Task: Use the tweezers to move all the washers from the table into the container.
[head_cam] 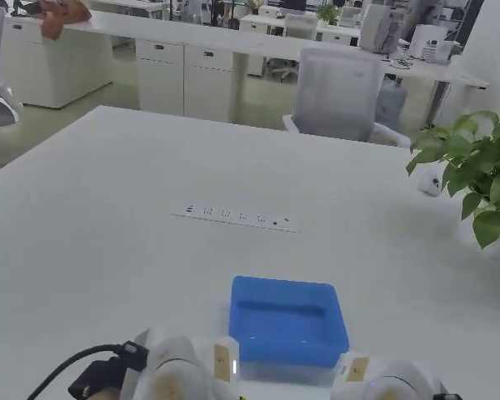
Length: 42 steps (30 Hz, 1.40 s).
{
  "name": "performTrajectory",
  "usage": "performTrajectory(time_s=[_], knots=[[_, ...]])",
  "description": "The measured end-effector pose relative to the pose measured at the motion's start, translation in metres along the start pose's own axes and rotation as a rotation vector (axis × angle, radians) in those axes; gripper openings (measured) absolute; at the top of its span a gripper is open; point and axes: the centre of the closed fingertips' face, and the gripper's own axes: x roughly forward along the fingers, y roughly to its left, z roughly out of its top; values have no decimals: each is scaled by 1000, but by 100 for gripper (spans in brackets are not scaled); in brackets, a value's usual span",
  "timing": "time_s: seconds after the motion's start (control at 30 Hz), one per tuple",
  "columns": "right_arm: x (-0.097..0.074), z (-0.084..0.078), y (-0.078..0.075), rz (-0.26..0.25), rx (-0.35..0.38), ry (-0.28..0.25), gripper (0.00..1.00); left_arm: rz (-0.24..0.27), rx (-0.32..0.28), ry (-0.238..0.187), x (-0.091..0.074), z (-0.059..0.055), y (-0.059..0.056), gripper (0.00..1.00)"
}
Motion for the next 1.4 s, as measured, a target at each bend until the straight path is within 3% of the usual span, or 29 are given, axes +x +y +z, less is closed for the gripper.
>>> performTrajectory(time_s=[0.17,0.33,0.4,0.6,0.7,0.8,0.83,0.93,1.0,1.1,1.2,1.23,1.33,1.4], knots=[[-19,-3,4,-50,159,-64,27,3,23,39,9,-14,2,0],[-55,-10,9,-130,312,-147,32,-14,21,91,17,-26,6,0],[-66,-15,10,-158,340,-156,34,-35,21,110,20,-31,3,0],[-100,-19,8,-258,426,-246,36,-25,63,163,26,-39,4,0],[-109,-25,4,-306,441,-260,37,-17,56,168,25,-39,5,0],[-113,-28,3,-319,462,-279,38,3,2,208,25,-43,7,0],[-114,-28,3,-320,463,-280,38,9,-12,189,26,-41,7,0],[-116,-27,3,-327,474,-301,37,15,-53,203,22,-41,8,9],[-117,-26,4,-326,478,-313,37,74,-160,224,17,-44,12,14],[-119,-27,2,-343,487,-329,38,140,-280,127,7,-33,17,15],[-122,-25,1,-341,508,-354,39,176,-409,92,-12,-29,16,25],[-123,-24,0,-341,512,-365,40,205,-454,62,-21,-25,17,29],[-125,-23,0,-342,515,-375,43,239,-538,32,-41,-20,14,44],[-125,-21,1,-335,520,-379,46,250,-558,-6,-51,-15,10,50]])
